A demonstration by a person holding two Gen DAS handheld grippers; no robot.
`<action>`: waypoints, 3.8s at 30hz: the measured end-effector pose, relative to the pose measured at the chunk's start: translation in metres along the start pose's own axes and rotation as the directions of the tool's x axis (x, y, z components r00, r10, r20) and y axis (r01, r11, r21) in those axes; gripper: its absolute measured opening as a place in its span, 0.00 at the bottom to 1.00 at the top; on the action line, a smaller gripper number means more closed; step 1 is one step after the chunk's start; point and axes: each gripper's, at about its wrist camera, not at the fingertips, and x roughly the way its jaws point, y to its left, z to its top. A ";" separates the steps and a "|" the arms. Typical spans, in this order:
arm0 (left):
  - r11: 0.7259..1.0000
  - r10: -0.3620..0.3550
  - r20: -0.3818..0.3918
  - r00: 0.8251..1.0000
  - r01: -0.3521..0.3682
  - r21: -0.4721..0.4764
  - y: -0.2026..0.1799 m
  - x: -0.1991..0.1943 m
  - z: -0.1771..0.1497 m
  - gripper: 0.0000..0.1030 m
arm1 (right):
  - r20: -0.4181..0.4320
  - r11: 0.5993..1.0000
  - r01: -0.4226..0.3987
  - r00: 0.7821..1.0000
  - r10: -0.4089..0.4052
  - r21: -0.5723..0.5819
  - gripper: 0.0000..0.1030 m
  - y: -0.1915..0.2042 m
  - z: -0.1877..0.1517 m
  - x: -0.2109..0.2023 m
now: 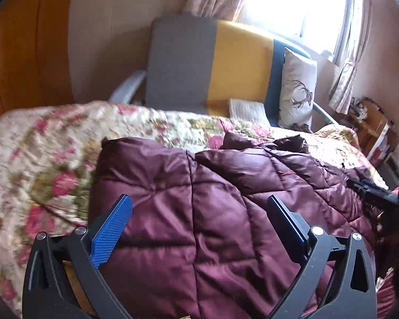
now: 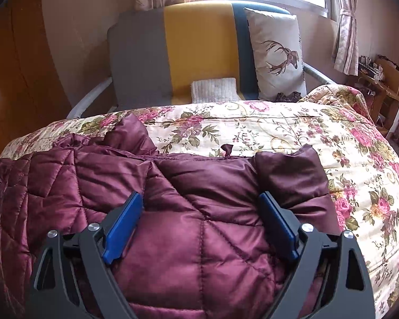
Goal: Fold large clothes
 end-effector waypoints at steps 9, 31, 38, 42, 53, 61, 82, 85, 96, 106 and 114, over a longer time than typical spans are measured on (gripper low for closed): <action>0.999 0.008 0.066 0.998 -0.012 0.053 -0.020 -0.051 -0.013 0.97 | 0.067 0.997 -0.055 0.996 0.051 0.052 0.98 -0.001 -0.018 -0.072; 0.994 -0.055 0.056 0.997 0.049 0.099 -0.043 -0.088 -0.053 0.97 | -0.022 0.830 -0.220 0.963 0.269 0.512 0.98 -0.109 -0.131 -0.103; 0.987 -0.075 0.044 0.996 0.068 0.142 -0.062 -0.084 -0.056 0.97 | -0.026 0.751 -0.288 0.926 0.376 0.594 0.98 -0.120 -0.148 -0.083; 0.984 -0.082 0.030 0.996 0.076 0.159 -0.072 -0.080 -0.057 0.97 | -0.014 0.744 -0.318 0.915 0.402 0.588 0.98 -0.118 -0.148 -0.078; 0.982 -0.051 -0.009 0.999 0.051 0.179 -0.078 -0.067 -0.062 0.97 | -0.012 0.763 -0.320 0.919 0.394 0.561 0.66 -0.107 -0.152 -0.087; 0.984 -0.080 -0.015 0.997 0.082 0.156 -0.075 -0.072 -0.063 0.97 | 0.009 0.819 -0.343 0.924 0.382 0.460 0.38 -0.096 -0.151 -0.150; 0.960 -0.196 -0.031 0.980 0.198 0.199 -0.074 -0.055 -0.030 0.65 | 0.012 0.691 -0.380 0.880 0.474 0.615 0.98 -0.140 -0.167 -0.108; 0.951 -0.212 -0.089 0.973 0.226 0.211 -0.081 -0.038 -0.036 0.51 | 0.017 0.678 -0.411 0.861 0.508 0.609 0.98 -0.135 -0.171 -0.099; 0.951 -0.161 -0.142 0.977 0.191 0.241 -0.100 0.002 -0.056 0.50 | 0.061 0.618 -0.484 0.815 0.577 0.620 0.67 -0.113 -0.160 -0.095; 0.967 -0.155 -0.111 0.982 0.174 0.186 -0.096 0.003 -0.055 0.50 | 0.134 0.645 -0.570 0.793 0.595 0.509 0.56 -0.093 -0.122 -0.147; 0.969 -0.179 -0.087 0.980 0.191 0.156 -0.091 -0.001 -0.059 0.50 | 0.054 0.669 -0.477 0.834 0.549 0.571 0.73 -0.094 -0.132 -0.129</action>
